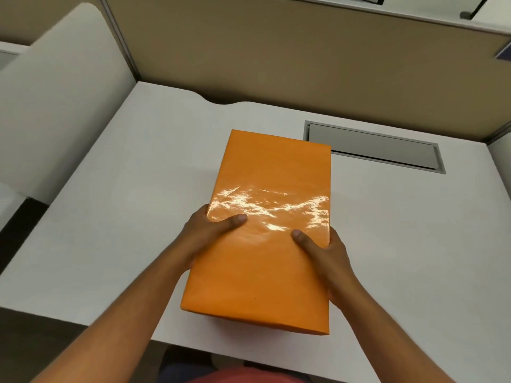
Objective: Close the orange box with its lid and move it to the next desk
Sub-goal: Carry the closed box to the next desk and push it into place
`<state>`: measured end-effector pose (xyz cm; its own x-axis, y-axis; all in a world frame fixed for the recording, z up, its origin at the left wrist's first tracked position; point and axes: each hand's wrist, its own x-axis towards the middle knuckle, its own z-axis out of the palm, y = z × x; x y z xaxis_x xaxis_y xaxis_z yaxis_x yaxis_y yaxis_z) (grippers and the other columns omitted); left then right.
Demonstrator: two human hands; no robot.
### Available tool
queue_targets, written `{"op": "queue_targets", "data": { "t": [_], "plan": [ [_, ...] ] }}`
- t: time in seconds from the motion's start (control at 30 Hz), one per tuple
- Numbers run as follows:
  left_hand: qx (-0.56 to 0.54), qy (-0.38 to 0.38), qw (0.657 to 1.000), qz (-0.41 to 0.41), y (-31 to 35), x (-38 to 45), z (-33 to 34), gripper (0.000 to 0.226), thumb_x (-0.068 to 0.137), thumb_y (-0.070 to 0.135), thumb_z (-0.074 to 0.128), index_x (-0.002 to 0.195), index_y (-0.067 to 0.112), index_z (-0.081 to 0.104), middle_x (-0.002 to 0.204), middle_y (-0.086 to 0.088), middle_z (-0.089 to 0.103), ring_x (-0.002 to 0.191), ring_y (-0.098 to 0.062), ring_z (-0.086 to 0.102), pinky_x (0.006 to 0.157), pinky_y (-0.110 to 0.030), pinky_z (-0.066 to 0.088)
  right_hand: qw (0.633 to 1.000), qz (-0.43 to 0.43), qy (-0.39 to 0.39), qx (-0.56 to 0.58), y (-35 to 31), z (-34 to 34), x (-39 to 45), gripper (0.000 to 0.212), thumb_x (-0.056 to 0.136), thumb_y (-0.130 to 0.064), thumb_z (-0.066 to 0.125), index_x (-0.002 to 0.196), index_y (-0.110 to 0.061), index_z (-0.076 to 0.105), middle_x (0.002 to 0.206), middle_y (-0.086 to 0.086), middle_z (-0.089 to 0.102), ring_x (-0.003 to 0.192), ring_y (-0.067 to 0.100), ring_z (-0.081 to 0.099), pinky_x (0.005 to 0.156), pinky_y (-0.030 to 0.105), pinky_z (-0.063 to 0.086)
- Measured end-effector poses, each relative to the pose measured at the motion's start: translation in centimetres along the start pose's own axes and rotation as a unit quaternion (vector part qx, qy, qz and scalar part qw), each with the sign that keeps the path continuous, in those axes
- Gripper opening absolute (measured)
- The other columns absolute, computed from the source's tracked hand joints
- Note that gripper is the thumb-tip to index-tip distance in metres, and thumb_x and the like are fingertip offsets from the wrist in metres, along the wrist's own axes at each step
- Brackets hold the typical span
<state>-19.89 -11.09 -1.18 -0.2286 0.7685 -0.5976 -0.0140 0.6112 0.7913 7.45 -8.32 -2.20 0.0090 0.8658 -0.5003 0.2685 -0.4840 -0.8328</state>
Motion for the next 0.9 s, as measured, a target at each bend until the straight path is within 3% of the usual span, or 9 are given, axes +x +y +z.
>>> {"op": "queue_targets", "data": {
  "t": [0.17, 0.33, 0.5, 0.6, 0.7, 0.8, 0.9],
  "plan": [
    [0.008, 0.023, 1.000, 0.013, 0.9, 1.9, -9.6, 0.098, 0.054, 0.073, 0.091, 0.139, 0.037, 0.058, 0.128, 0.002, 0.074, 0.105, -0.028, 0.076, 0.091, -0.057, 0.063, 0.999, -0.028, -0.021, -0.005, -3.6, 9.3, 0.8, 0.083, 0.070, -0.067, 0.082, 0.140, -0.038, 0.050, 0.126, -0.010, 0.068, 0.101, 0.015, 0.071, 0.077, 0.039, 0.062],
    [0.026, 0.050, 0.998, 0.014, 2.0, 4.2, -21.7, 0.103, 0.050, 0.075, 0.091, 0.138, 0.035, 0.057, 0.123, 0.001, 0.075, 0.100, -0.028, 0.077, 0.086, -0.056, 0.064, 0.998, -0.042, -0.037, 0.011, -7.4, 21.1, 1.0, 0.084, 0.068, -0.068, 0.083, 0.140, -0.037, 0.051, 0.128, -0.008, 0.069, 0.107, 0.021, 0.072, 0.092, 0.054, 0.061],
    [0.026, 0.061, 0.998, 0.020, 3.2, 6.4, -31.8, 0.090, 0.050, 0.068, 0.097, 0.127, 0.033, 0.065, 0.110, 0.001, 0.081, 0.088, -0.024, 0.082, 0.075, -0.050, 0.067, 0.998, -0.051, -0.044, 0.018, -10.5, 31.0, 1.3, 0.088, 0.067, -0.070, 0.083, 0.140, -0.035, 0.050, 0.130, -0.009, 0.067, 0.111, 0.022, 0.070, 0.093, 0.051, 0.060],
    [0.029, 0.063, 0.997, 0.031, 3.6, 7.6, -35.7, 0.077, 0.053, 0.063, 0.098, 0.119, 0.032, 0.072, 0.098, 0.005, 0.084, 0.082, -0.020, 0.082, 0.062, -0.038, 0.066, 0.997, -0.059, -0.040, 0.007, -11.8, 35.1, 1.6, 0.094, 0.065, -0.073, 0.081, 0.144, -0.034, 0.048, 0.133, -0.009, 0.065, 0.115, 0.021, 0.067, 0.089, 0.041, 0.058],
    [0.028, 0.063, 0.997, 0.033, 3.5, 9.2, -38.2, 0.075, 0.053, 0.062, 0.098, 0.116, 0.028, 0.075, 0.097, 0.003, 0.084, 0.084, -0.023, 0.082, 0.068, -0.041, 0.066, 0.998, -0.055, -0.033, -0.013, -12.6, 37.9, 2.1, 0.103, 0.062, -0.077, 0.079, 0.148, -0.031, 0.044, 0.140, -0.004, 0.063, 0.121, 0.026, 0.065, 0.096, 0.045, 0.057],
    [0.035, 0.057, 0.997, 0.033, 3.0, 10.3, -39.4, 0.077, 0.054, 0.065, 0.096, 0.118, 0.028, 0.074, 0.100, 0.001, 0.084, 0.081, -0.022, 0.082, 0.071, -0.042, 0.065, 0.998, -0.053, -0.029, -0.025, -13.0, 39.3, 2.5, 0.100, 0.063, -0.077, 0.078, 0.145, -0.029, 0.047, 0.136, -0.002, 0.065, 0.120, 0.028, 0.065, 0.101, 0.050, 0.055],
    [0.071, 0.065, 0.995, 0.034, 2.9, 10.8, -39.7, 0.086, 0.056, 0.073, 0.090, 0.127, 0.029, 0.068, 0.116, -0.004, 0.080, 0.088, -0.025, 0.081, 0.076, -0.043, 0.064, 0.999, -0.038, -0.029, -0.026, -13.1, 39.7, 3.0, 0.101, 0.068, -0.073, 0.079, 0.149, -0.027, 0.040, 0.139, -0.001, 0.063, 0.121, 0.030, 0.065, 0.103, 0.053, 0.053]
  ]
}}
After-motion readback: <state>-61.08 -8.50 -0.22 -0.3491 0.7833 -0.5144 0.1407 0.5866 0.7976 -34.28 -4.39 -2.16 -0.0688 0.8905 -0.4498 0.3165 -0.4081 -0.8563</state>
